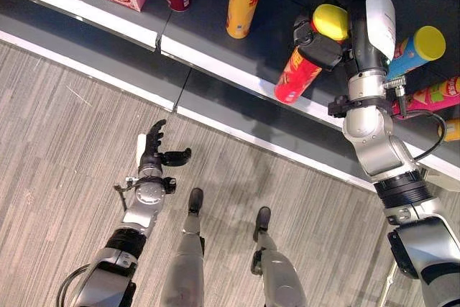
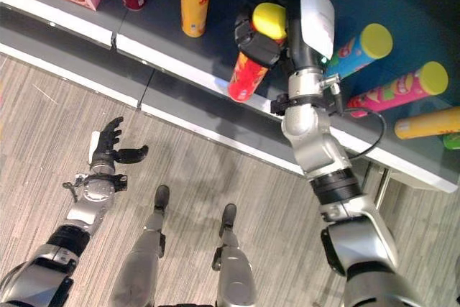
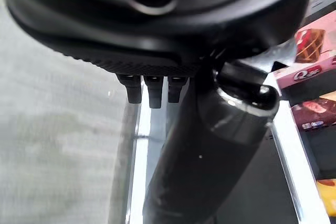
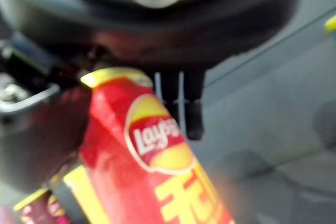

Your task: Put the goods on the table back onto the shelves and tidy them up.

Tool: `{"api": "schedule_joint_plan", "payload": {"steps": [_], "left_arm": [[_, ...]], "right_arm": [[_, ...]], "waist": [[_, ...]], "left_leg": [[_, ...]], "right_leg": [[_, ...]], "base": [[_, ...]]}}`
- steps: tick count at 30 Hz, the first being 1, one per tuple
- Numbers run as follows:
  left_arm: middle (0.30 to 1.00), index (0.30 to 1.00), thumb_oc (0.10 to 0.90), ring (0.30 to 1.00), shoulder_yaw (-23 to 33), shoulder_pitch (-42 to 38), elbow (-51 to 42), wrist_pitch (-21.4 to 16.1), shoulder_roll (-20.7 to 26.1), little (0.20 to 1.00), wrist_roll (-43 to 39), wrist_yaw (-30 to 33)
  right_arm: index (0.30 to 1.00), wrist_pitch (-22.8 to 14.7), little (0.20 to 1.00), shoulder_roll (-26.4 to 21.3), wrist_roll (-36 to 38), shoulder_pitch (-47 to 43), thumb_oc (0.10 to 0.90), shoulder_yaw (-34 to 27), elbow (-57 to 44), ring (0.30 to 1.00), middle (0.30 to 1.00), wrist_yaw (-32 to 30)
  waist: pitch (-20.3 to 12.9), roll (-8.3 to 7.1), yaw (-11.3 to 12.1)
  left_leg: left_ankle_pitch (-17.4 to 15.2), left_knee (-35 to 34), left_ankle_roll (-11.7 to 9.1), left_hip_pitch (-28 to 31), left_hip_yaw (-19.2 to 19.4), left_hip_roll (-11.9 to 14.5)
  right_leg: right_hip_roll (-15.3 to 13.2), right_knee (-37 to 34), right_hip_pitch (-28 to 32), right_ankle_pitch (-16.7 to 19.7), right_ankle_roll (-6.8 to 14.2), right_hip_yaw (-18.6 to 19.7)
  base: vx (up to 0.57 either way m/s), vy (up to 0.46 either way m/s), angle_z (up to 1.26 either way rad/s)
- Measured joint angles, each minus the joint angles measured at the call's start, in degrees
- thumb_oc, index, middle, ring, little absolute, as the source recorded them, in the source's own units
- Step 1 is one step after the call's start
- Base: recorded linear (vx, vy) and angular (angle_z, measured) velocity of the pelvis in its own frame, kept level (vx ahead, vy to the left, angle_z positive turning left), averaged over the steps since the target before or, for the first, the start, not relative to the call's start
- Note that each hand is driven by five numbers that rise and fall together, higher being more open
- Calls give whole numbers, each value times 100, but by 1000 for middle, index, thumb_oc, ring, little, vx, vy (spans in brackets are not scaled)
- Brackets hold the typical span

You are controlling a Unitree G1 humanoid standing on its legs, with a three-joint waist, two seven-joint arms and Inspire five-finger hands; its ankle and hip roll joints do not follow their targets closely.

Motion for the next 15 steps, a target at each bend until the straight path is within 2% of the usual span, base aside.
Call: {"api": "schedule_joint_plan", "payload": {"steps": [3,9,13,15], "left_arm": [[900,900,800,900,-27,-16,0,15,185,900,426,92],[900,900,800,900,-71,162,53,25,181,900,829,78],[900,900,800,900,-32,259,406,159,275,900,1238,89],[900,900,800,900,-32,288,508,243,277,900,1240,108]], "right_arm": [[300,34,300,0,1,-60,400,-1,41,300,300,-21],[300,42,300,14,1,-231,400,17,177,300,300,-150],[300,79,300,12,0,-373,400,15,538,300,300,-334],[300,105,300,12,-8,-396,400,16,710,300,300,-415]], "waist": [[-1,2,23],[-6,28,82],[-4,100,190],[-1,191,277]], "left_leg": [[1,0,0,3,-6,-7],[1,-12,0,2,-3,-11],[1,-22,0,0,-11,-14],[1,-27,0,-16,-46,-24]], "right_leg": [[-4,-2,9,0,0,-7],[-8,-26,10,0,0,-6],[-9,-31,10,-1,-1,-16],[-14,-31,12,-3,-2,-59]], "base": [[12,-1,1],[0,0,0],[19,-7,1],[33,-17,8]]}}
